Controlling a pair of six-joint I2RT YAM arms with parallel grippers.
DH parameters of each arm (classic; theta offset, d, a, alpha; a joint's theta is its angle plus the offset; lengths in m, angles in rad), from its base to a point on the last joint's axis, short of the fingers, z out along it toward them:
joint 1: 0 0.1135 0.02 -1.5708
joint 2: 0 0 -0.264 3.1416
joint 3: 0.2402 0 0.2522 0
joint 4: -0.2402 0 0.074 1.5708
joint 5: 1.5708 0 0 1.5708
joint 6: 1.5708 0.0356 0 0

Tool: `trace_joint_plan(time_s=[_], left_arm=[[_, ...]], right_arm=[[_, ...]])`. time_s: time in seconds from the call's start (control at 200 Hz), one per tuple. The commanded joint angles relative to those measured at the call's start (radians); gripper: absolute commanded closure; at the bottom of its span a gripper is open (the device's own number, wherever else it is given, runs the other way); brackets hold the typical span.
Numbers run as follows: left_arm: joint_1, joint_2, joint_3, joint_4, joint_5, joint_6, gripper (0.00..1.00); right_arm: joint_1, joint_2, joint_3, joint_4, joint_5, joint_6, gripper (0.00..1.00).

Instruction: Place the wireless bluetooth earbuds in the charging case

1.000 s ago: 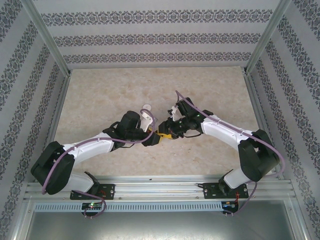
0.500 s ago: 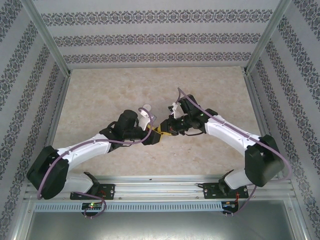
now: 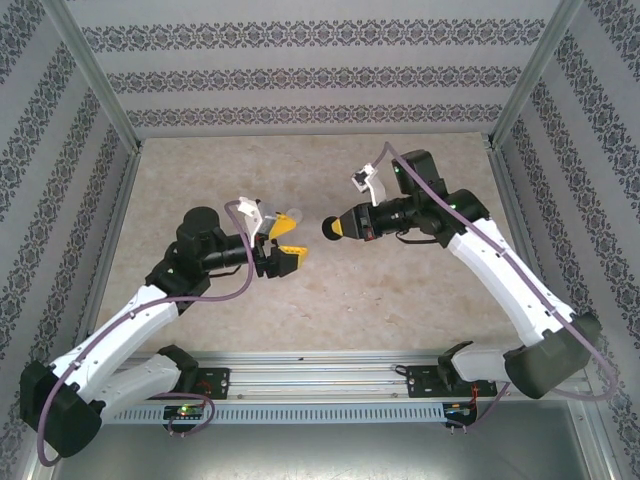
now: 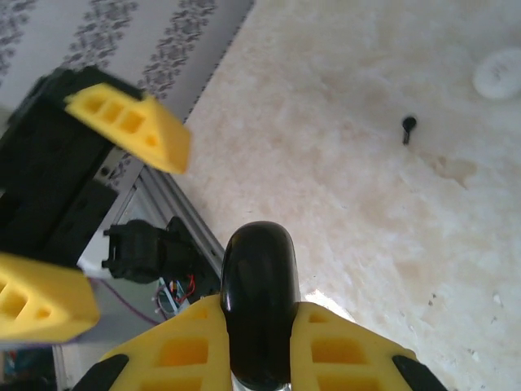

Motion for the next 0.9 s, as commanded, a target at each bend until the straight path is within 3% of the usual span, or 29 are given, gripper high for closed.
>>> trace_joint_plan(time_s=[0.0,0.13,0.475,0.704,0.899], left_arm=[[0.023,0.022,0.042,0.030,0.175,-0.045,0.24],[0.027,0.089,0.070,0.115,0.268,-0.143,0.28],[0.021,0.190,0.053,0.345,0.347,-0.336,0.38],[0.004,0.216,0.058,0.356,0.358,-0.342,0.43],[-0.027,0.248,0.054,0.367,0.364,-0.350,0.52]], right_arm=[[0.021,-0.015,0.060,-0.112,-0.068,-0.147,1.00],[0.050,-0.043,0.077,-0.091,-0.086,-0.139,1.00],[0.109,-0.059,0.053,-0.065,-0.056,-0.092,1.00],[0.117,-0.052,0.057,-0.045,-0.044,-0.077,1.00],[0.117,-0.046,0.056,-0.041,-0.044,-0.075,1.00]])
